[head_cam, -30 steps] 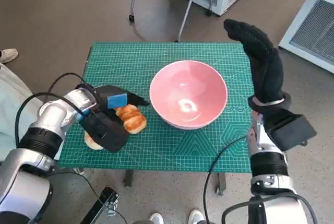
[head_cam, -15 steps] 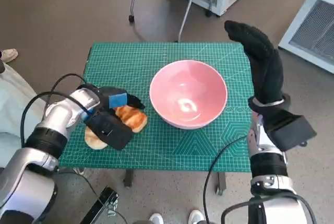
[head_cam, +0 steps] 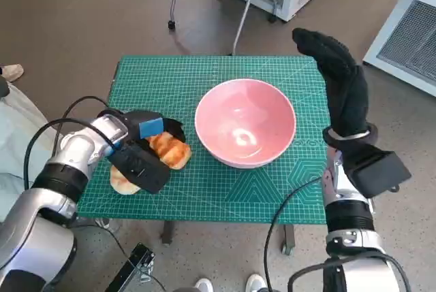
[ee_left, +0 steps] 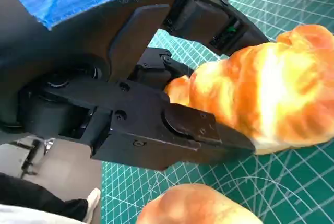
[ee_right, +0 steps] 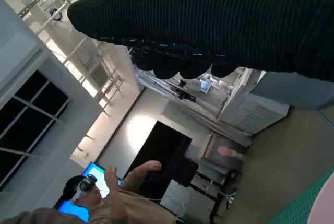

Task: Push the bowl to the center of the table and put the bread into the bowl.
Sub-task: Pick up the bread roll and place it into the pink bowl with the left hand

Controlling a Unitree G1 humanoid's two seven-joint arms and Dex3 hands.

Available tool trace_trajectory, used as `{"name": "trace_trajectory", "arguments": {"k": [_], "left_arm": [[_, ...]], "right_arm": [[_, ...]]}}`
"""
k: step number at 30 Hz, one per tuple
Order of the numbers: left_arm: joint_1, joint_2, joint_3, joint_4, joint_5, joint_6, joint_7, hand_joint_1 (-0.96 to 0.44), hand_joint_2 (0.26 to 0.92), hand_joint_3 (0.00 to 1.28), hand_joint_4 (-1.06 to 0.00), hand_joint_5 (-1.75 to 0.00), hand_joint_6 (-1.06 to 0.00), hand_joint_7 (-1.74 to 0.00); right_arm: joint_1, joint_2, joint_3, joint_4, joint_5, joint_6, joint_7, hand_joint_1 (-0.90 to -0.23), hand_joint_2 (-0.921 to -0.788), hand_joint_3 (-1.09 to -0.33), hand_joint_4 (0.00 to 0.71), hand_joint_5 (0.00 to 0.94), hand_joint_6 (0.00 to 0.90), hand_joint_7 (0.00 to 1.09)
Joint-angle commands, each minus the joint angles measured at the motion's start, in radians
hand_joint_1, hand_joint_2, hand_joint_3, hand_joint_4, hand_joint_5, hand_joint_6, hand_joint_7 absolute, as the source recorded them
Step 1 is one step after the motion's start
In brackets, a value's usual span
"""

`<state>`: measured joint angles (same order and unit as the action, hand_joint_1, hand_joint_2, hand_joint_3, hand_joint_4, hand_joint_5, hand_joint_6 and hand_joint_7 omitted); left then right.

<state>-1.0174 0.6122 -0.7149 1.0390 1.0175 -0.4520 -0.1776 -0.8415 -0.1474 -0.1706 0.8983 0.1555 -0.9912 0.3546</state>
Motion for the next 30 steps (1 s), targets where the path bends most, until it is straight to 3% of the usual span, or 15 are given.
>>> {"name": "trace_trajectory", "arguments": {"k": [1,11,20,30], "left_arm": [[-0.024,0.008,0.038,0.010,-0.061,-0.019,-0.057,0.00,0.921,0.15,-0.54,-1.35,-0.58,-1.18],[-0.124,0.089,0.217,-0.106,-0.237,-0.002,-0.184,0.00,0.920,0.12,-0.56,-1.32,-0.63,-1.15],[-0.177,0.152,0.364,-0.306,-0.304,0.075,-0.167,0.00,0.914,0.11,-0.55,-1.24,-0.69,-1.18],[-0.213,0.121,0.416,-0.413,-0.307,0.114,-0.088,0.00,0.918,0.10,-0.51,-1.30,-0.74,-1.09]], "right_arm": [[0.030,0.009,0.003,-0.001,0.007,0.016,-0.003,-0.538,-0.921,-0.706,0.434,0.017,0.064,0.84],[0.034,0.007,0.003,-0.011,0.013,0.024,0.001,-0.531,-0.921,-0.708,0.433,0.016,0.063,0.85],[0.037,0.004,0.003,-0.028,0.017,0.029,0.005,-0.527,-0.921,-0.710,0.433,0.016,0.062,0.85],[0.035,0.001,0.000,-0.028,0.022,0.033,0.011,-0.528,-0.921,-0.710,0.434,0.016,0.062,0.85]]}}
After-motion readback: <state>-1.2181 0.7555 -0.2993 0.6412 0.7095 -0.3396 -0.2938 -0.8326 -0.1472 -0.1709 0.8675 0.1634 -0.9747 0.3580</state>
